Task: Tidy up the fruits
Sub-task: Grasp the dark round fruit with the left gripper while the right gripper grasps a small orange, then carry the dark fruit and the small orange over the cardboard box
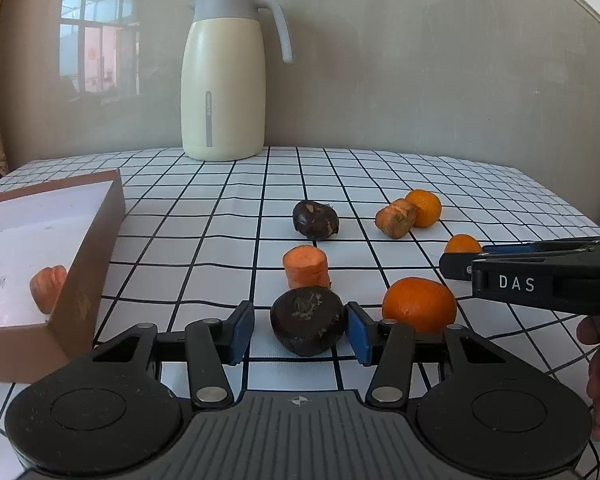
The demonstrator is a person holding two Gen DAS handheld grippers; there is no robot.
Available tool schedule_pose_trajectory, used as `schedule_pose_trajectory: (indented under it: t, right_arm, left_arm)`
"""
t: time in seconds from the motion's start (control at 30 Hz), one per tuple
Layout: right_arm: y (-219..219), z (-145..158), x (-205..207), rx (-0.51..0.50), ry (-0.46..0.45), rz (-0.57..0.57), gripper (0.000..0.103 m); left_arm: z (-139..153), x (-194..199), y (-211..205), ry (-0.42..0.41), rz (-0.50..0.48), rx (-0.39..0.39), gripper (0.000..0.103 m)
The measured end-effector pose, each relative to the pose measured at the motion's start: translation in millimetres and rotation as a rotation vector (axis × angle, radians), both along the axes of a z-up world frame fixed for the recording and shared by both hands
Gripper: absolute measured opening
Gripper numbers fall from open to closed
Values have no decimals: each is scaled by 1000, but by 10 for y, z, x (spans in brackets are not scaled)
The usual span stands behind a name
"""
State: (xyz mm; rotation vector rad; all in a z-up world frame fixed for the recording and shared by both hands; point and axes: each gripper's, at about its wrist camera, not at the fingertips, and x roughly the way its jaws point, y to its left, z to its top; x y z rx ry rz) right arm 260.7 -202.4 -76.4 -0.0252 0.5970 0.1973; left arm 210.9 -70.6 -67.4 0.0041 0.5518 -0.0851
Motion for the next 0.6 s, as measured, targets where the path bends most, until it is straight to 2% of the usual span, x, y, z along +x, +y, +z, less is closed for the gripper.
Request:
schedule_pose_trajectory:
  t: [0.07, 0.13, 0.6]
  right_arm:
    - [-5, -8, 15, 0, 9, -6, 31]
    - [-18, -13, 20, 5, 15, -12, 20]
    - [-8, 65, -87, -1, -13, -23, 18]
  left_arm:
    - [2, 10, -12, 1, -6, 0, 39]
    - [4, 1, -24, -1, -7, 8, 38]
    - [94, -113, 54, -29, -3, 19, 37]
